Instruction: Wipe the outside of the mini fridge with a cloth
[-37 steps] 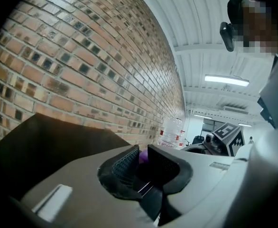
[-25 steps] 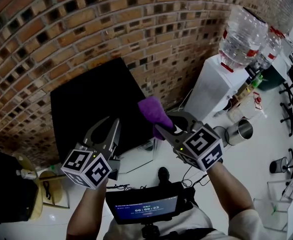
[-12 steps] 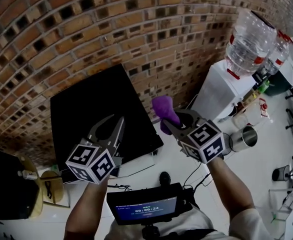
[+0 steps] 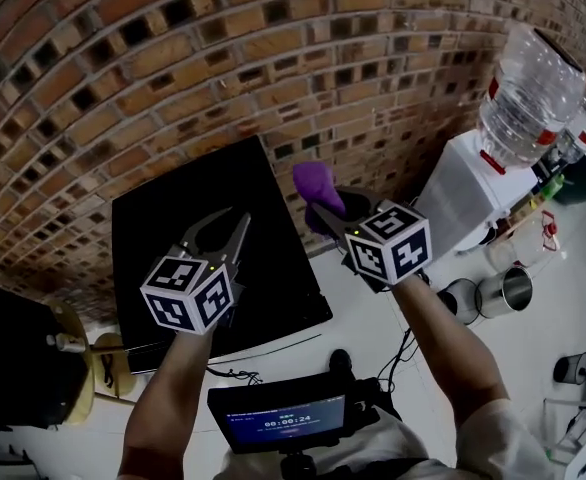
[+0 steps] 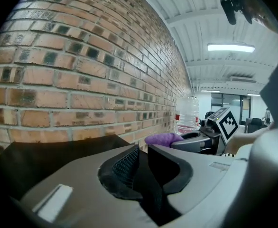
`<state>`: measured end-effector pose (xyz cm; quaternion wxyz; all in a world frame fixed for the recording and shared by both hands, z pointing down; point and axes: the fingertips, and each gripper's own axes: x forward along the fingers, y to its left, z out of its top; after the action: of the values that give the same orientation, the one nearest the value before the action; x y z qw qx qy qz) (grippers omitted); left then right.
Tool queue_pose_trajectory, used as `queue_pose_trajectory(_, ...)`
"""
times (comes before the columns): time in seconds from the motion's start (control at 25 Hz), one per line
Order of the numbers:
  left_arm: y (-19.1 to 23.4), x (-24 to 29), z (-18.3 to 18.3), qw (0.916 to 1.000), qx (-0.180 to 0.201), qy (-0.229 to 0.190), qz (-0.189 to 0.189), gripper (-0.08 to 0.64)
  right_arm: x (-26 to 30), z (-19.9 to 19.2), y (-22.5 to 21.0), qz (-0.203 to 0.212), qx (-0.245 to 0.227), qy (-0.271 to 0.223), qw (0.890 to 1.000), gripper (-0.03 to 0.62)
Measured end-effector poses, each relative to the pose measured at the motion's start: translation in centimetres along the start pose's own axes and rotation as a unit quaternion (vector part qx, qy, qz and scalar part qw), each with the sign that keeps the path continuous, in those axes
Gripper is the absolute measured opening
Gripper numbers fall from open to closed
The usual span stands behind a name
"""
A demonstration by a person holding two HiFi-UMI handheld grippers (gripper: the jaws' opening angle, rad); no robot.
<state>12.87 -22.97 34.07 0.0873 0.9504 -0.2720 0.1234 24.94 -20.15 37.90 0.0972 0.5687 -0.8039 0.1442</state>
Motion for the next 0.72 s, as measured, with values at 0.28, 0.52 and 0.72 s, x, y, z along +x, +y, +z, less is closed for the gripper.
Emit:
queue_pose_trajectory(0.28, 1.6, 1.6, -0.1, 0.9994, -0.006, 0.013, 0.030, 0.061, 6.0, 2.1, -2.0, 0.039, 0.047, -0.019, 0.998, 0.123)
queue_pose_trajectory(0.52, 1.9, 1.4, 0.2, 0.9987, -0.019, -0.004, 0.046, 0.032, 9.1, 3.2, -3.9, 0.066, 0.090, -0.042, 0.993, 0.123)
queue_pose_trajectory(0.72, 2.3, 1.0, 0.5, 0.9978, -0.019, -0.017, 0.061, 0.032, 10.9, 4.4, -4.2, 0.098, 0.120, -0.079, 0.985, 0.121)
